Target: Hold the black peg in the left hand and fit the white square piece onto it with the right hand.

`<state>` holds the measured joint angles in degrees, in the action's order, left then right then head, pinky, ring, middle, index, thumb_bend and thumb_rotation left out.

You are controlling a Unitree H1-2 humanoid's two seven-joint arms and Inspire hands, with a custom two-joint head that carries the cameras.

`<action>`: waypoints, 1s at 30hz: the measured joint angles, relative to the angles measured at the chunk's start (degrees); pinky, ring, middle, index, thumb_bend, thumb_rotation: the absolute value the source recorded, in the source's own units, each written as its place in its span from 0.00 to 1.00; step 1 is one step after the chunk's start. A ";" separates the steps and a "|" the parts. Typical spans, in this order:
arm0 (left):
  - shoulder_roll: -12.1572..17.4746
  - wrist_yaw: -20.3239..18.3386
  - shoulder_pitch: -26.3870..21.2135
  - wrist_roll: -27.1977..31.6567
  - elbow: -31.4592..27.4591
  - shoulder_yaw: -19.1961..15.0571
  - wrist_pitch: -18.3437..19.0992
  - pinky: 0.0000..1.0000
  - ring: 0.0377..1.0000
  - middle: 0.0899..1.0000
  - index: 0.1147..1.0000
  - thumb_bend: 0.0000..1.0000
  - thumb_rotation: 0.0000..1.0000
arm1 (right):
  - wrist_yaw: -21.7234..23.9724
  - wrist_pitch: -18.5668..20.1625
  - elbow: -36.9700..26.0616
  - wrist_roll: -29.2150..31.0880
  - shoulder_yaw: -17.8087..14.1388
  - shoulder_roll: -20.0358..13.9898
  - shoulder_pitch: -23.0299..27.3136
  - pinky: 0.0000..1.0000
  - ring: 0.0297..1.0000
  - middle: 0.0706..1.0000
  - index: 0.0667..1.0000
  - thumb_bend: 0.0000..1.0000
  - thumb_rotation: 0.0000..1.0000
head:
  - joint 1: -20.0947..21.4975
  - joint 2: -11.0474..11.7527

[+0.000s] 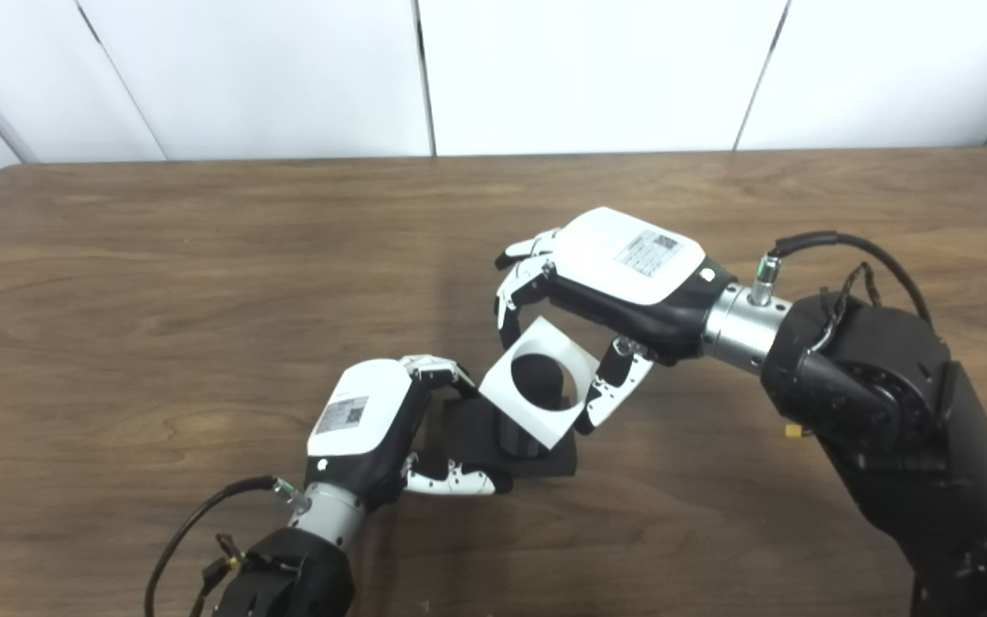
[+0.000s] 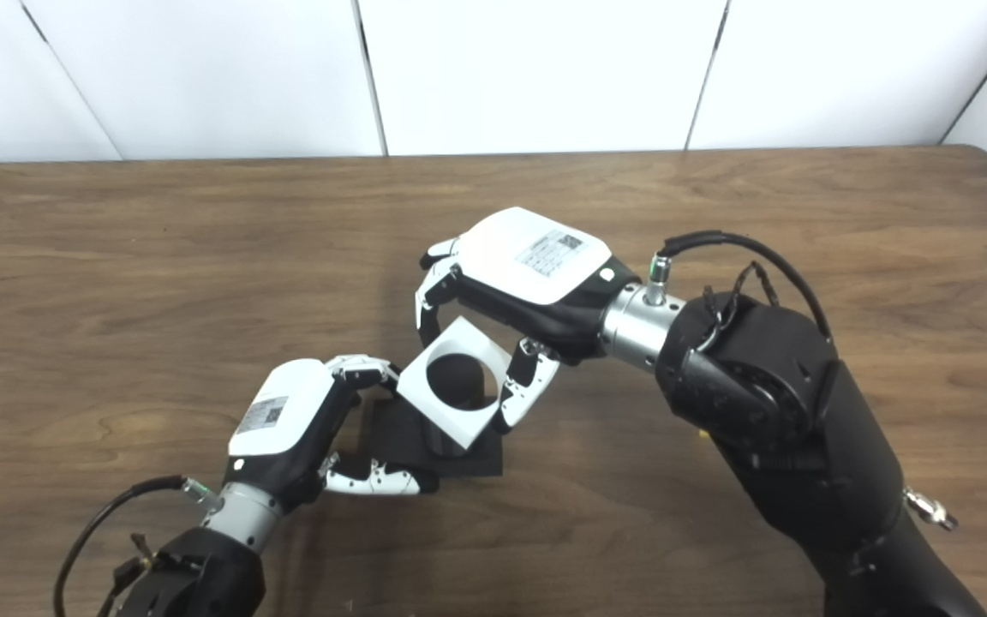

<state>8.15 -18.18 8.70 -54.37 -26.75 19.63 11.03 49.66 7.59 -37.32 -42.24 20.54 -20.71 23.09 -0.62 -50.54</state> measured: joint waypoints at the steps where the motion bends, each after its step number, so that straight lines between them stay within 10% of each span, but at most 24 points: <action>1: -0.02 0.00 0.00 -0.07 0.00 0.00 0.02 0.74 0.82 0.73 0.42 0.51 0.05 | -0.04 0.00 0.07 -0.01 0.00 0.06 -0.01 0.87 0.87 0.71 0.44 0.52 0.13 | 0.00 0.00; 30: -0.71 0.25 0.12 -0.97 0.01 0.55 0.35 0.74 0.81 0.73 0.42 0.51 0.05 | 2.79 0.98 3.61 -5.26 3.05 1.91 0.10 0.92 0.93 0.76 0.45 0.52 0.14 | 0.00 -0.18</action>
<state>7.44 -17.93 8.82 -55.34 -26.74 20.18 11.38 52.46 8.58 -33.71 -47.49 23.59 -18.80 23.18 -0.62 -50.71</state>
